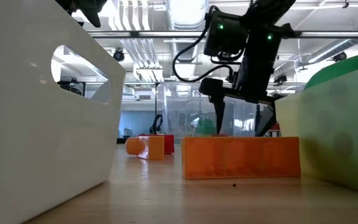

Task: Pick & Place Toys
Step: Put the orange game piece into the transparent bin

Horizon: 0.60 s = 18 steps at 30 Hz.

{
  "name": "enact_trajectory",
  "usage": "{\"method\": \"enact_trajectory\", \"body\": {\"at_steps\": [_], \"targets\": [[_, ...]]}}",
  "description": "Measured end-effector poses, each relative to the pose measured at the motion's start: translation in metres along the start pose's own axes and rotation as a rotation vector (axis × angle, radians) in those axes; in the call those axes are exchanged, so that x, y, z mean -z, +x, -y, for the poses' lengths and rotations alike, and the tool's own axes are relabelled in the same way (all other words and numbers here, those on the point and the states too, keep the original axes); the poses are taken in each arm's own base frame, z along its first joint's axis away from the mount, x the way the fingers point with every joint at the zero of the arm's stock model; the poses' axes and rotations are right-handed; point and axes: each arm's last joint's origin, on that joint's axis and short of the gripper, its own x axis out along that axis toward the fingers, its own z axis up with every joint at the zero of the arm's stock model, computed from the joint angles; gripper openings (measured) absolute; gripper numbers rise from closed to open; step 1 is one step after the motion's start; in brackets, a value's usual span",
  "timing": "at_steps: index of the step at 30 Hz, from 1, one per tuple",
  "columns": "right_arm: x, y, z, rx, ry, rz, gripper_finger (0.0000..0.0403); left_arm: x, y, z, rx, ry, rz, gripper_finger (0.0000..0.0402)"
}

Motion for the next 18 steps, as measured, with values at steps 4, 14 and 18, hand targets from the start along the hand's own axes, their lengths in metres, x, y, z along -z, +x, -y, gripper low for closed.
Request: {"method": "enact_trajectory", "body": {"at_steps": [4,14,18], "targets": [[-0.0045,0.0033,-0.0006,0.011,0.011,-0.014,0.0384,0.0,0.0,0.0,0.002,0.002,-0.002,0.0291],[-0.0069,0.0072,-0.0002,0.025,0.017,-0.008,0.0384,0.0002,0.0,0.0001,0.004,0.008,-0.004,0.0291],[-0.0069,0.0073,-0.001,0.018,0.019,-0.009,0.0384,0.0002,0.0,0.0001,0.004,0.008,-0.004,0.0291]]}}
